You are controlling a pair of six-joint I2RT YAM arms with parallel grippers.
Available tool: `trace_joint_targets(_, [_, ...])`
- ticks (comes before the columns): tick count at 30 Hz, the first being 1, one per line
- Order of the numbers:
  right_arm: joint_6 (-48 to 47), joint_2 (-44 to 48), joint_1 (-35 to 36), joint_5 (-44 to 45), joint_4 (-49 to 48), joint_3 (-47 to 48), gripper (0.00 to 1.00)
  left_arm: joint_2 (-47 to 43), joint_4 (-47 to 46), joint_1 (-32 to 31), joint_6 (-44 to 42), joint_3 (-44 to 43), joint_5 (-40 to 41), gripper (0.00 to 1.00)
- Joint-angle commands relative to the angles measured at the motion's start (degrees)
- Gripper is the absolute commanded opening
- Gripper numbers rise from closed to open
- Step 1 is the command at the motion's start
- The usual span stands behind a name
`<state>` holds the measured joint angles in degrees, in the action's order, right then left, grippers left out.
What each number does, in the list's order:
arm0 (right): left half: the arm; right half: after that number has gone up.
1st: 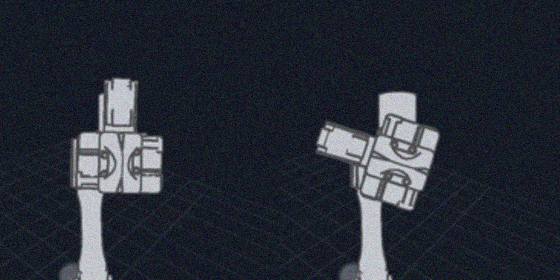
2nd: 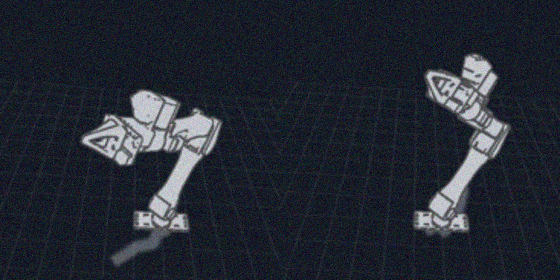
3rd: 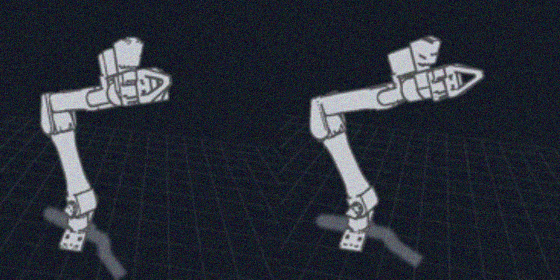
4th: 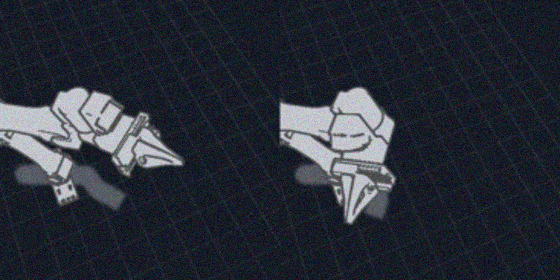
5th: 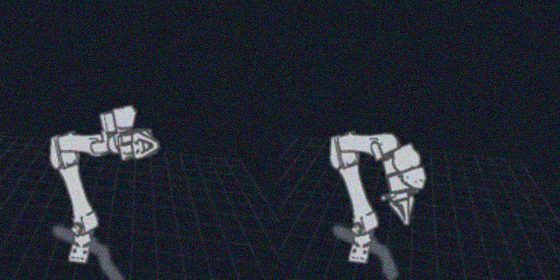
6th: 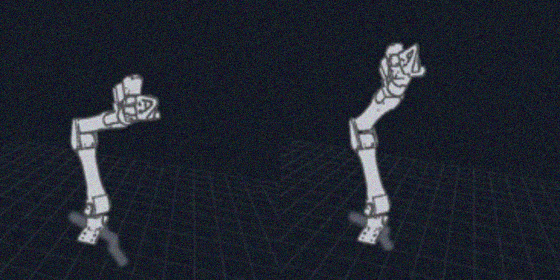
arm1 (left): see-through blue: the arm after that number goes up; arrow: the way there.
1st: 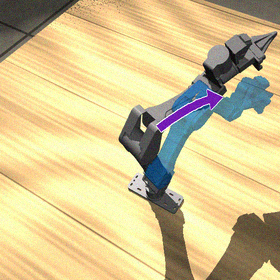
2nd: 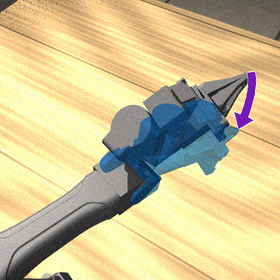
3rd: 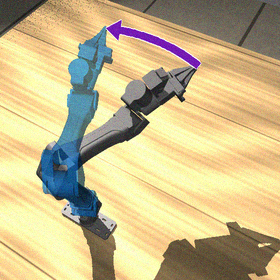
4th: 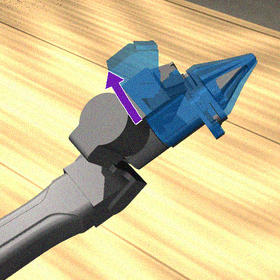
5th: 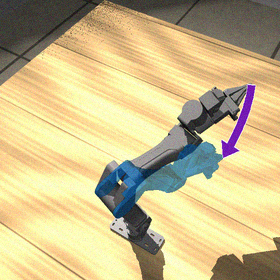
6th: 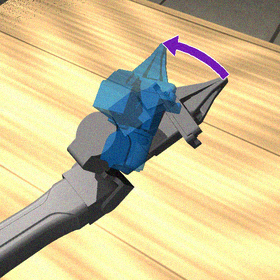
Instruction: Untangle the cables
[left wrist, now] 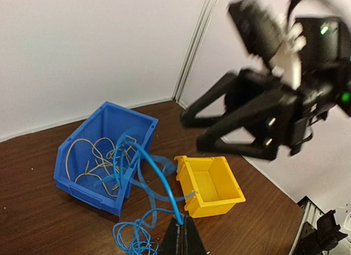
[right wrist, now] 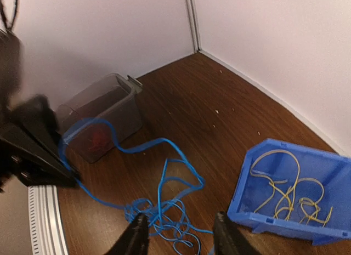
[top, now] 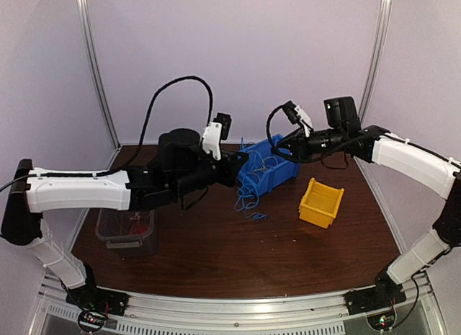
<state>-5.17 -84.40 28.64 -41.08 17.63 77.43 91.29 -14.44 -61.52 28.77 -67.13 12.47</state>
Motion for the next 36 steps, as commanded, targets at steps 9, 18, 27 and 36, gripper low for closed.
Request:
trace_joint_targets(9, [-8.74, 0.88, 0.21, -16.44, -3.24, -13.14, 0.53, -13.29, 11.09, -0.01, -9.13, -5.81, 1.1, 0.0])
trace_joint_targets(18, [-10.53, -2.42, 5.52, -21.16, 2.04, -3.0, 0.6, -12.84, 11.71, 0.03, -8.98, -7.9, -0.27, 0.0])
trace_joint_targets(27, [-6.32, -5.2, 5.95, -20.49, -0.71, -0.28, 0.63, -12.44, 11.45, 0.0, -8.53, -7.84, -0.96, 0.0])
trace_joint_targets(36, [-1.83, -9.05, 6.94, -12.71, -0.91, -0.16, 0.59, -12.71, 10.88, 0.06, -8.89, -8.01, -1.32, 0.0])
